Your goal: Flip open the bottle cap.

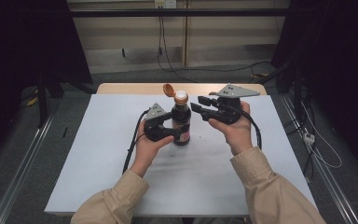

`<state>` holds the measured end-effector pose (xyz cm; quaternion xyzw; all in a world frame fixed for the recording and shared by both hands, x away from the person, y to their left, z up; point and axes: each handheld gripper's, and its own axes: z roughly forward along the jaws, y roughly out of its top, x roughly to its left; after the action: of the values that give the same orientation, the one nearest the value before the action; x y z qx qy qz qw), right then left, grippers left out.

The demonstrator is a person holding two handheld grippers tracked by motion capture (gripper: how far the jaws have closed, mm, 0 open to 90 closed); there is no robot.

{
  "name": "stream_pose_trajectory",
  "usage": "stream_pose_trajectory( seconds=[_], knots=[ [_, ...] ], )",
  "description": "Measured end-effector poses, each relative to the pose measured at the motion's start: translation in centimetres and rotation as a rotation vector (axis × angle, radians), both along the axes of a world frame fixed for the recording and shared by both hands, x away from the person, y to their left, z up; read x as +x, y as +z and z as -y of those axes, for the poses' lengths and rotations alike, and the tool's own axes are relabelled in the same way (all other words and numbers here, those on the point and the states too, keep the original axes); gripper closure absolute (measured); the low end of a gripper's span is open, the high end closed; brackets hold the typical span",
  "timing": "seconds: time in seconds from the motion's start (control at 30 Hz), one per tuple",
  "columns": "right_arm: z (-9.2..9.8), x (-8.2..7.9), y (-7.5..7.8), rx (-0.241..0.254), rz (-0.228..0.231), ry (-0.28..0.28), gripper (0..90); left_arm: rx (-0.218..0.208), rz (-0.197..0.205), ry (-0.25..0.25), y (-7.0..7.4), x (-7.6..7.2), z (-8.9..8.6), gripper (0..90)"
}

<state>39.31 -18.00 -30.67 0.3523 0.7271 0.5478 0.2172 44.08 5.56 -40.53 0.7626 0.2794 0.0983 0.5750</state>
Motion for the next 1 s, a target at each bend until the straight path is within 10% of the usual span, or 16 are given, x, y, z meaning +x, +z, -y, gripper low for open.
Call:
stream_pose_trajectory(
  seconds=[0.4, 1.0],
  knots=[
    [0.6, -0.8, -0.5, 0.013, -0.003, -0.064, 23.1, 0.002, -0.023, -0.027, 0.5, -0.6, -0.3, 5.0],
    [1.1, -1.3, -2.2, 0.038, -0.043, -0.053, 17.1, 0.037, -0.011, -0.038, 1.2, -1.1, -1.3, 1.7]
  ],
)
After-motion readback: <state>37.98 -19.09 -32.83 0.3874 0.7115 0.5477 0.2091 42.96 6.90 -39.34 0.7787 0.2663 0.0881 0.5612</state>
